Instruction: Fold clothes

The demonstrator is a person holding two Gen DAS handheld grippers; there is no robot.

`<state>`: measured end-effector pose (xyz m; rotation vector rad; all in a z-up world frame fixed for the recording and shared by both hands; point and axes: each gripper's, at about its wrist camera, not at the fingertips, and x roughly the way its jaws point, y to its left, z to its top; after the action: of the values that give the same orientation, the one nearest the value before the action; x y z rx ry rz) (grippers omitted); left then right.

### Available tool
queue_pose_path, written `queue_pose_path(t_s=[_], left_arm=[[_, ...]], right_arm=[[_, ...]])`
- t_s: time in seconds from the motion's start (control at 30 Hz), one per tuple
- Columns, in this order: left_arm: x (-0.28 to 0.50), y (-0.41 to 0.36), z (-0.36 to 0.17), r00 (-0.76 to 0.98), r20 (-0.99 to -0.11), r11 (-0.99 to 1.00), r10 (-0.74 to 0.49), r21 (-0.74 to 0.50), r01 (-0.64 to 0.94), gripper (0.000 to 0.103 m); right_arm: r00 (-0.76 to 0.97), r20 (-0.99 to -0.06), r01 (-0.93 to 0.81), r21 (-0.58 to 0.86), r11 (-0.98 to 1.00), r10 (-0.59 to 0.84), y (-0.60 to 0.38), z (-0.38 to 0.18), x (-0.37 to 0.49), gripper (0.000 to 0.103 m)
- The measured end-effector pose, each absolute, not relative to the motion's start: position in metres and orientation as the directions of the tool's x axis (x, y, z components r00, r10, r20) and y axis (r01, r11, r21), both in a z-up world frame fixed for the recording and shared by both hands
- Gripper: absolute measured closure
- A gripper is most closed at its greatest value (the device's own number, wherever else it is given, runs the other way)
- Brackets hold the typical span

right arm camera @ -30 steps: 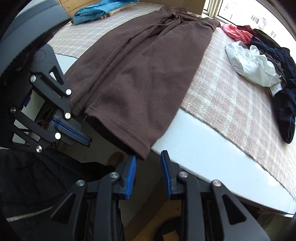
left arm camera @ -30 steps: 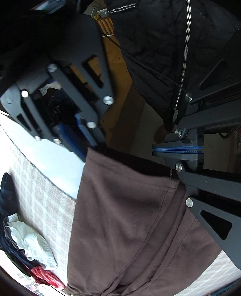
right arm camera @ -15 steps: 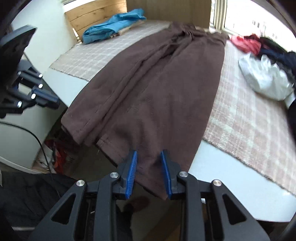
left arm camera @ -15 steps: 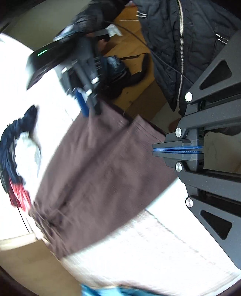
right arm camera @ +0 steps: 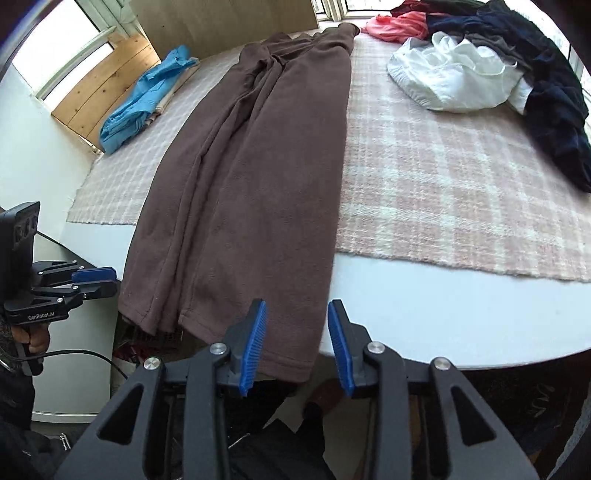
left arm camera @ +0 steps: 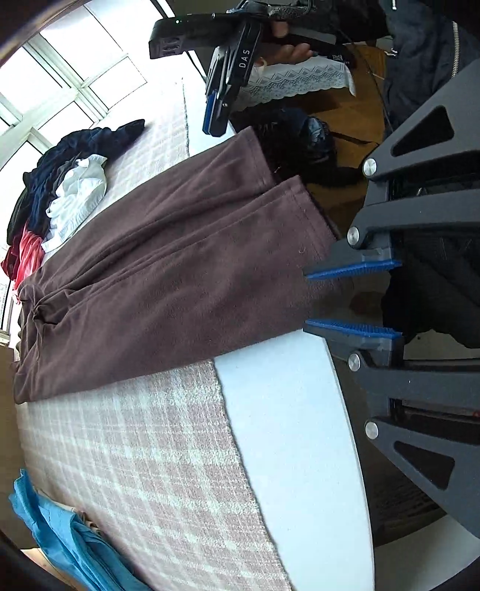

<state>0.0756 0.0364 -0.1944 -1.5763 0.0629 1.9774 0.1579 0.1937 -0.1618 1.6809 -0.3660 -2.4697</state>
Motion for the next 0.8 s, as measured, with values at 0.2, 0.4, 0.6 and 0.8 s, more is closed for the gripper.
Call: queue_pose_path(t_s=[0.2,0.4,0.6,0.8], left_arm=[[0.078,0.050,-0.199,-0.102,-0.914,-0.817,0.392,-0.295,-0.496,0.073],[0.096,0.061,-0.178,-0.167,-0.888,-0.784,0.429,-0.274,-0.557,0.073],[0.120,0.110,-0.187,-0.181,-0.869,-0.695,0.461,-0.227,-0.683,0.072],[0.129,0.130,-0.199,-0.227,-0.873,-0.651,0.432,-0.128,-0.748,0.072]], right_arm=[[-0.319,-0.941,0.020,0.109,-0.994,-0.110,0.171,-0.172,0.149,0.068],[-0.354,-0.910,0.103,0.193,-0.976,-0.217,0.155,-0.134,0.119,0.068],[-0.305,-0.889,0.129,0.316,-0.940,-0.340,0.124,-0.151,0.036,0.068],[-0.253,-0.895,0.124,0.347,-0.930,-0.367,0.101,-0.177,-0.003,0.068]])
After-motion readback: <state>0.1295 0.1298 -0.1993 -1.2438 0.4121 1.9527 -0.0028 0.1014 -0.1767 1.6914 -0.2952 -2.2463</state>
